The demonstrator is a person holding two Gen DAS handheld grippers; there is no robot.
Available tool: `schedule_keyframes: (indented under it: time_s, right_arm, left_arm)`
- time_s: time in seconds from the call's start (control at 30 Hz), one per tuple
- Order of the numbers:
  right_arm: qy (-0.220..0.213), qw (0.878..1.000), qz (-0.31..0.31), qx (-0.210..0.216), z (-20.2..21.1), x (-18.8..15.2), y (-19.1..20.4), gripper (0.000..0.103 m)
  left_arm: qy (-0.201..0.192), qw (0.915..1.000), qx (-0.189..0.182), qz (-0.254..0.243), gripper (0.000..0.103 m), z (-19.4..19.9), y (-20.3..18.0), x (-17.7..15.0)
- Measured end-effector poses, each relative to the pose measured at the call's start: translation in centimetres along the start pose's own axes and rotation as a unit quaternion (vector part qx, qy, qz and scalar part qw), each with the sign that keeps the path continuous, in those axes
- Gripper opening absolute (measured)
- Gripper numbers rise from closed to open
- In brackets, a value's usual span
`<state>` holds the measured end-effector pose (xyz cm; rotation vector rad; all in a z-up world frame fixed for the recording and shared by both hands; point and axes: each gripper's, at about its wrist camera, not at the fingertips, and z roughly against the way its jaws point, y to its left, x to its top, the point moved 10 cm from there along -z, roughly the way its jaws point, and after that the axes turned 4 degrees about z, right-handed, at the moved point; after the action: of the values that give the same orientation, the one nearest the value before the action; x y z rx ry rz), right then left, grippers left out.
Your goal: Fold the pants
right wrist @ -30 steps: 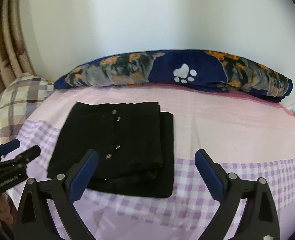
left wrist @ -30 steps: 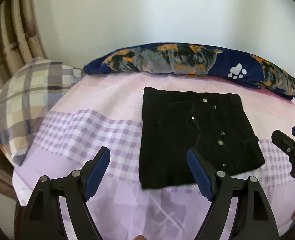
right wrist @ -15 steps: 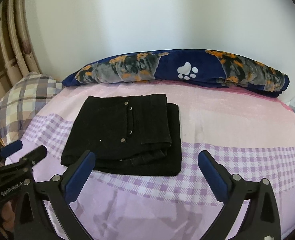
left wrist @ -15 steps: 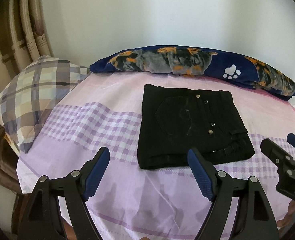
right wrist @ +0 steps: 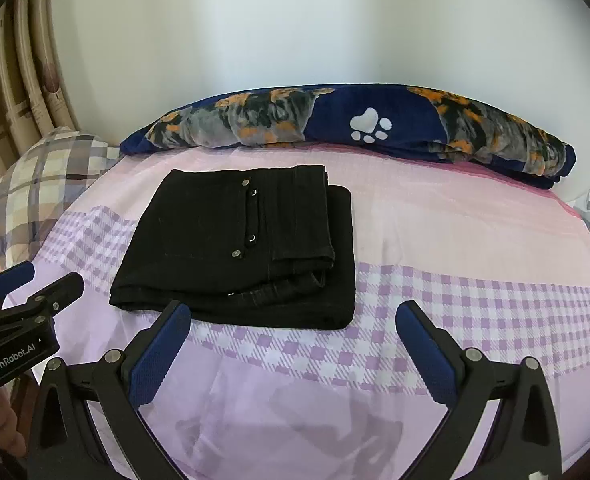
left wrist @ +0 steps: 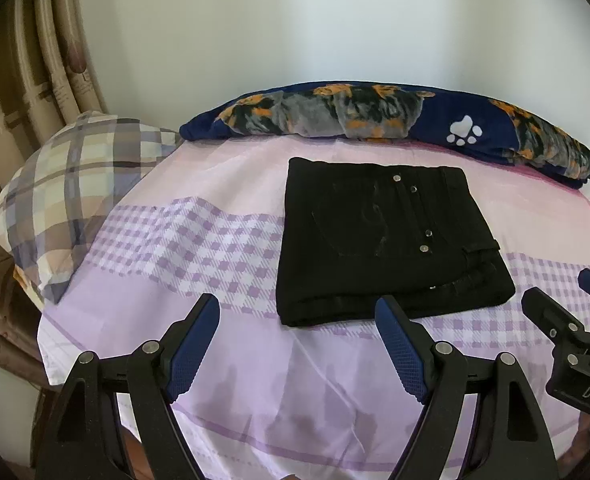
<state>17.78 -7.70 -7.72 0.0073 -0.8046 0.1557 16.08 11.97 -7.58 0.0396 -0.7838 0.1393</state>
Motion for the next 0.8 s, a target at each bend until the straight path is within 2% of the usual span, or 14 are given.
schedule_keyframes:
  time_s: [0.8]
  right_arm:
    - [0.015, 1.0, 0.007, -0.005, -1.3, -0.9, 0.2, 0.101]
  left_arm:
    - [0.013, 0.9999, 0.002, -0.008, 0.08, -1.6, 0.2, -0.8]
